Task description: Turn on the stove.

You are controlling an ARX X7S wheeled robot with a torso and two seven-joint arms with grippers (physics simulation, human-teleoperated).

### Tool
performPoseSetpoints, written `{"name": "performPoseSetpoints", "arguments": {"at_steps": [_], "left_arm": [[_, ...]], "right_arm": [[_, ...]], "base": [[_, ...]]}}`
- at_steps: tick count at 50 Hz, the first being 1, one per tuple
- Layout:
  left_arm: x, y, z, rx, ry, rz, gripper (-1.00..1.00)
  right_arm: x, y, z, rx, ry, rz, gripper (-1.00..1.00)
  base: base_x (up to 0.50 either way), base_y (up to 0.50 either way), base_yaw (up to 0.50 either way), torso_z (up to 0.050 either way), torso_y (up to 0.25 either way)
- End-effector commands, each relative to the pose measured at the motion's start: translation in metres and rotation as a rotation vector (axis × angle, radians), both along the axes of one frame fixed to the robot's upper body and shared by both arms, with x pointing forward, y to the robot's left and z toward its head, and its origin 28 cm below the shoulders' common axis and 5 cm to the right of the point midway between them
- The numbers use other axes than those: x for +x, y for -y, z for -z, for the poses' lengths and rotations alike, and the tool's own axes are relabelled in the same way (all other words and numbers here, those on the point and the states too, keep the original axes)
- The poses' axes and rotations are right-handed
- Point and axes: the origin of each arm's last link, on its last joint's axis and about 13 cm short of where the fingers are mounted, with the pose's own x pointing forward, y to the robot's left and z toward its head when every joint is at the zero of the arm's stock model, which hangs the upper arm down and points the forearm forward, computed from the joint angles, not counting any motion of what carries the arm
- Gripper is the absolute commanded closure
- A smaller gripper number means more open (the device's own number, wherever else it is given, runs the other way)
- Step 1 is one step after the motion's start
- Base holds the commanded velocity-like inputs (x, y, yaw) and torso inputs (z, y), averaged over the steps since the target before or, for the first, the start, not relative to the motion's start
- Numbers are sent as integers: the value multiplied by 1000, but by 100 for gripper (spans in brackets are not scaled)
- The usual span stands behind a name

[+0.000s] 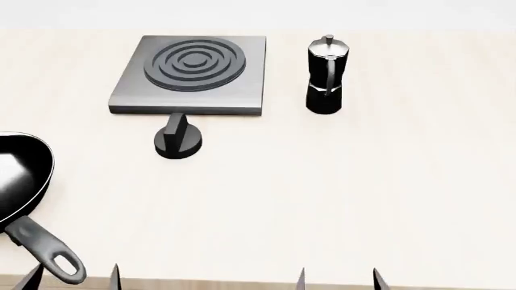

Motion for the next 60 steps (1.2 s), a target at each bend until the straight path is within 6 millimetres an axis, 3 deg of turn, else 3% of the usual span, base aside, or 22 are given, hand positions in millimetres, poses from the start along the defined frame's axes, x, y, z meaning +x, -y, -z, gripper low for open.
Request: {"name": "performPoseSetpoints", "arguments": {"at_steps": [1, 10, 23, 32, 60], "left_arm": [[-3, 1, -26, 30, 54, -1, -100], [-4, 5, -53, 38, 102, 4, -100], [-4, 8, -78, 23, 153, 23, -100], [1, 8, -109, -1, 235, 8, -100], [2, 8, -147, -48, 364, 33, -100]], "right_arm": [[-8, -2, -34, -30, 51, -44, -100], [-13, -5, -74, -39, 102, -74, -100], [-17, -6, -103, -98, 169, -65, -100], [-21, -8, -130, -111, 247, -67, -100], [-24, -7, -157, -167, 318, -65, -100]], "base": [[0, 0, 0, 0, 0], [0, 0, 0, 0, 0], [0, 0, 0, 0, 0], [0, 0, 0, 0, 0], [0, 0, 0, 0, 0]]}}
